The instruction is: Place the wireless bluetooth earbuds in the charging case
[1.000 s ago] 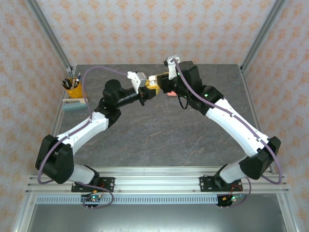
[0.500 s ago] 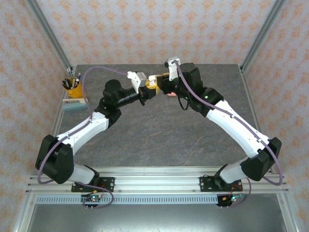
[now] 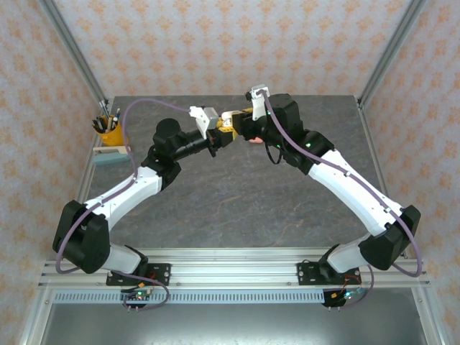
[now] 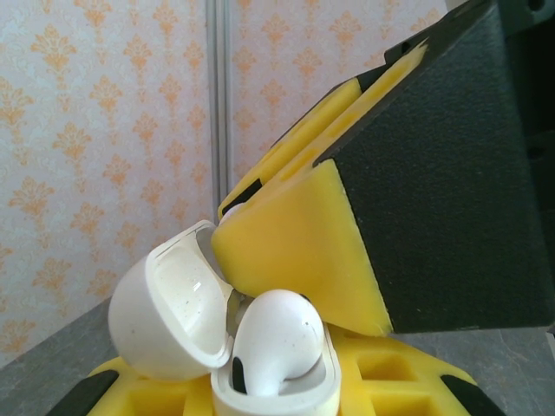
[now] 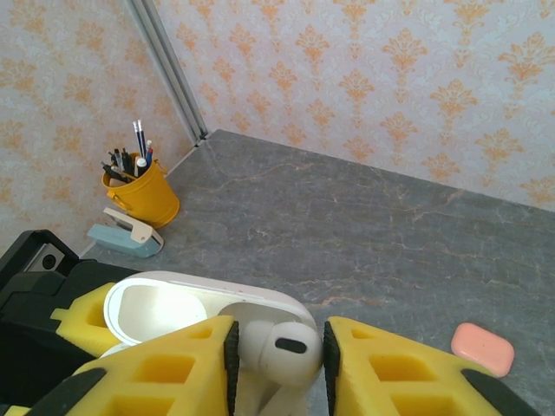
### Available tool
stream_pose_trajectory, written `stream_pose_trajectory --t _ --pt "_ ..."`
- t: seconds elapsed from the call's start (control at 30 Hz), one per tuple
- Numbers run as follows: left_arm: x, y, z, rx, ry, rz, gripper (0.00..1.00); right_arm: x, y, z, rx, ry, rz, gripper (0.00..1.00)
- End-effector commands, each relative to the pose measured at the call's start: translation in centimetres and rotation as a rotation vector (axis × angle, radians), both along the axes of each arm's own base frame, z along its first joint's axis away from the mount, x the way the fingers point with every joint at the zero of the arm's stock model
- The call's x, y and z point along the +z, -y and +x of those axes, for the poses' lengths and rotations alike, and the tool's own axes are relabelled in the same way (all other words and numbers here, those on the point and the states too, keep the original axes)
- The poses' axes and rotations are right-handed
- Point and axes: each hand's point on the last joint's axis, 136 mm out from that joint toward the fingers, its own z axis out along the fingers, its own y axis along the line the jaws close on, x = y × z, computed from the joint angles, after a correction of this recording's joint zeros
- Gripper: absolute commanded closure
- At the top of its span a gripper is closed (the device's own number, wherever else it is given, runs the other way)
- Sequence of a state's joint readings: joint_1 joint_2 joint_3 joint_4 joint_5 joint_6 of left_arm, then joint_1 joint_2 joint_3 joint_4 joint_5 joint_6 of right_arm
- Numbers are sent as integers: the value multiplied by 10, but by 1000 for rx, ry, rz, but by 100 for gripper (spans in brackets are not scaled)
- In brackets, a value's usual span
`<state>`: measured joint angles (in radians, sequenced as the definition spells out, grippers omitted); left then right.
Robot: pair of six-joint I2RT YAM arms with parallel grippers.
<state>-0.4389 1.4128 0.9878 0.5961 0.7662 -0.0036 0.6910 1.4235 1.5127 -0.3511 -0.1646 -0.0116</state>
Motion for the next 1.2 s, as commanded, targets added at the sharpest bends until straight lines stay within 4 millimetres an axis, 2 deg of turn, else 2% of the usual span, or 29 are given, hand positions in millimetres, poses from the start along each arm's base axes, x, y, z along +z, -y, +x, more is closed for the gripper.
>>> stream_pose_trajectory --t 0.0,0.13,0.4,0.47,0.73,0.9,1.03,1.17 --pt "36 -1 -2 9 98 -61 100 6 8 -5 -20 6 2 64" --pt "35 -1 -2 7 97 -60 100 14 12 -2 -52 20 12 60" --pt "31 0 -2 0 90 -54 100 31 13 3 -80 18 74 40" --pt "29 1 -2 0 87 -52 100 36 12 5 -80 13 102 39" --pt "29 0 -2 0 90 -52 100 51 9 11 -66 -14 194 35" --pt "28 0 -2 1 93 -48 100 56 19 20 -125 -42 237 36" --pt "30 -1 -3 5 101 -42 100 43 39 33 -225 -110 228 39" --pt "31 -1 -3 5 104 -37 100 28 49 37 -270 -154 213 47"
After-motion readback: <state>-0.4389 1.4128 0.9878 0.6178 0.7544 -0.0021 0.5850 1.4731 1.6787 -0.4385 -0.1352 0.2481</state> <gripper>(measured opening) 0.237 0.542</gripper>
